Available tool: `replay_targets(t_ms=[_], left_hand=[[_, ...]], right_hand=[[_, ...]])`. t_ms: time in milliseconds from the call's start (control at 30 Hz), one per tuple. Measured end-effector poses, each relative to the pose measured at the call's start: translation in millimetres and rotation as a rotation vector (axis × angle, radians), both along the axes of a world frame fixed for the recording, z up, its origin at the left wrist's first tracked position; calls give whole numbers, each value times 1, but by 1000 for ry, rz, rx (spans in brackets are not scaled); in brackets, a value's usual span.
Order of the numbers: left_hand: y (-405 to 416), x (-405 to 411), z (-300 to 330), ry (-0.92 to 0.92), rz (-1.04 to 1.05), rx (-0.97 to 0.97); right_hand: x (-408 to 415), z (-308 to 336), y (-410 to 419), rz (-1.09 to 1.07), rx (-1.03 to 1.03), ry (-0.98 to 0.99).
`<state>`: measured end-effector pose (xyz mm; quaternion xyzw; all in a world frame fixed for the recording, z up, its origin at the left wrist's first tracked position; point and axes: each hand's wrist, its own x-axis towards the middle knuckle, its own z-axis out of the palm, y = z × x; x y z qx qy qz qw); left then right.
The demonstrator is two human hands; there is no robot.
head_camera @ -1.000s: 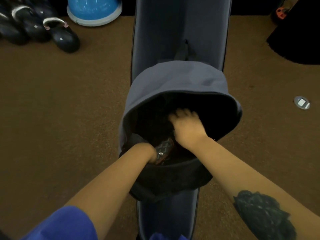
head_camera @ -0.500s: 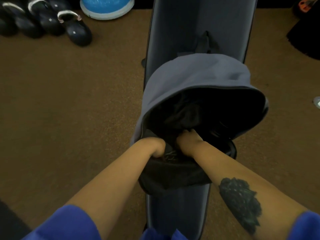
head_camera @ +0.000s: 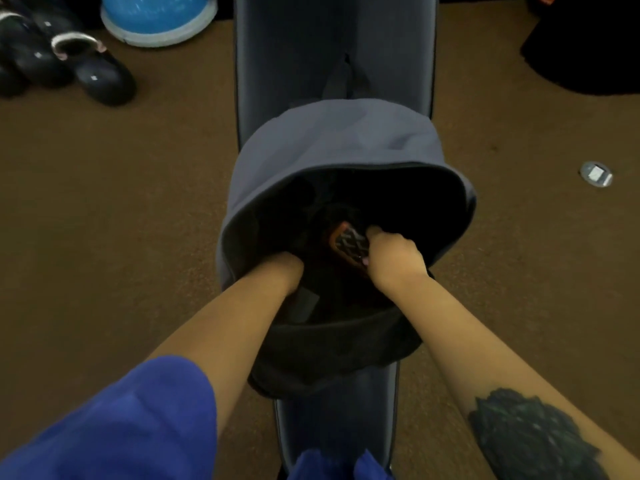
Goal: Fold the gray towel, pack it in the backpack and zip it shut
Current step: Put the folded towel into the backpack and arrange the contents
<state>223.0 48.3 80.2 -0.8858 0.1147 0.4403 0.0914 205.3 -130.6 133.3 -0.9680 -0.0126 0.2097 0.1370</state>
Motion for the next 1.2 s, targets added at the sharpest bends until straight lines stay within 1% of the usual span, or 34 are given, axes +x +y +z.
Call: replay_targets(t_ms=[67,167,267,333,400,500,600,733,767,833,967,1067,1133,1200], left_hand=[[-4,-4,0,61,-186,49],[-12,-12,-2,58,-275,104],[-9,-13,-4,18,-170,78],[-9,-15,-2,5,-154,40],[-8,-20,-2,-15,-204,41],[-6,-30,-10,-49,-377,33],[-8,-32,-17,-60,-417,-5],[-13,-30,-13,-58,-526,31],[-12,-30,-12,-61,-521,18],[-7,-27,-13,-40,-427,-41],[-1,-16,-12,-23,-87,-224],[-8,-10,-15,-34,116,-323],[-15,-11,-20,-10,235,-404],[-22,-13,-25,-2,316,-429]], right_hand=[[0,0,-4,-39,32,-21],[-2,-1,-6,-78,62,-38],[-3,2,-6,-102,94,-36],[-3,4,-6,-115,104,-27],[-3,5,-6,-124,100,-18],[-4,7,-4,-122,77,8],[-8,9,0,-78,51,18],[-15,11,3,-37,55,-10],[-16,12,3,-33,54,-10],[-17,13,1,-41,58,2],[-17,15,-2,-86,96,16],[-18,15,-4,-113,114,12],[-18,15,-4,-116,116,11],[-18,13,-5,-118,112,13]])
